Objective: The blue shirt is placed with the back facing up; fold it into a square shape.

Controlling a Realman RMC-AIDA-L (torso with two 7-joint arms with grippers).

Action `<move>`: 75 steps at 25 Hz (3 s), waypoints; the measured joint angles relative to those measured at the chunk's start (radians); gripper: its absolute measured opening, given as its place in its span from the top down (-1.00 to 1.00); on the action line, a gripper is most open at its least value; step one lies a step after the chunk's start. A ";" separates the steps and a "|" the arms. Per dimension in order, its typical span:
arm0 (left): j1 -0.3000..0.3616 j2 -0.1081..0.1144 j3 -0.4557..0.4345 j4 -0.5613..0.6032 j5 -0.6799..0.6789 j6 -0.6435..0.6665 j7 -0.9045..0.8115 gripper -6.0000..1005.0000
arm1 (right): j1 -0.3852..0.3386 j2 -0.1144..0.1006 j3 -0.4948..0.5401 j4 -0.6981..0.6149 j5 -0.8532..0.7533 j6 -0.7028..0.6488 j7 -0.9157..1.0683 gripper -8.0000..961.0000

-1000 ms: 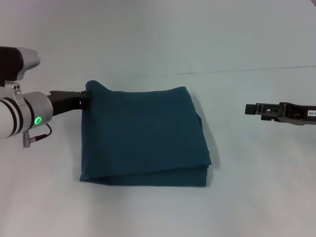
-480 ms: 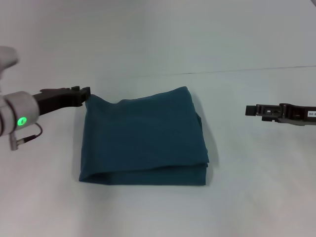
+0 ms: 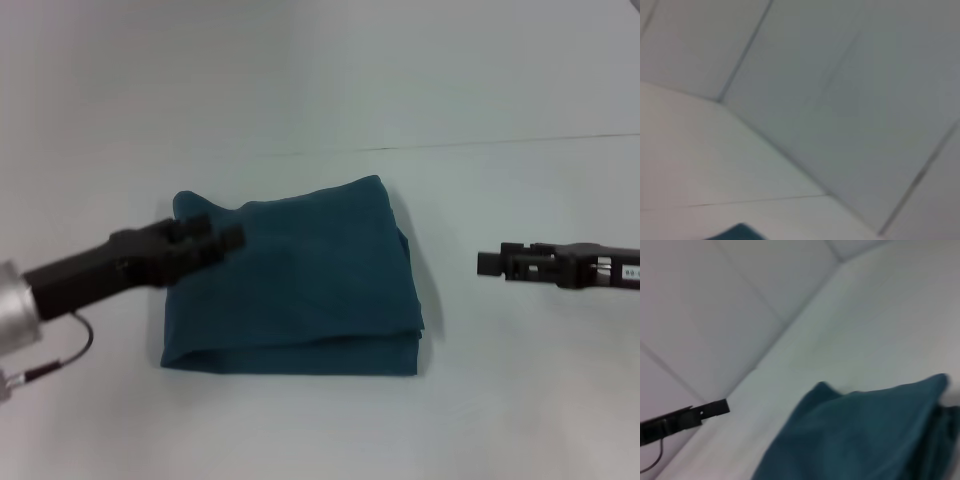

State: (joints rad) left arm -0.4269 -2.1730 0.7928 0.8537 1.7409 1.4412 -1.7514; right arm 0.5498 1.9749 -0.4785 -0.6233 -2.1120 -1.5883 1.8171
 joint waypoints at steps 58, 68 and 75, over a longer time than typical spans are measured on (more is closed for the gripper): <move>0.034 0.006 -0.133 -0.175 0.015 0.210 0.200 -0.80 | -0.057 0.015 -0.049 -0.012 0.024 -0.125 -0.219 -0.90; 0.034 0.007 -0.135 -0.176 0.040 0.205 0.207 -0.80 | -0.055 0.010 -0.052 -0.012 -0.003 -0.126 -0.219 -0.90; 0.020 0.007 -0.125 -0.172 0.111 0.200 0.228 -0.80 | -0.040 0.012 -0.098 -0.012 -0.029 -0.132 -0.232 -0.90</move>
State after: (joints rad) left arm -0.4069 -2.1659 0.6679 0.6822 1.8518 1.6409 -1.5236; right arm 0.5102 1.9870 -0.5766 -0.6356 -2.1413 -1.7204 1.5855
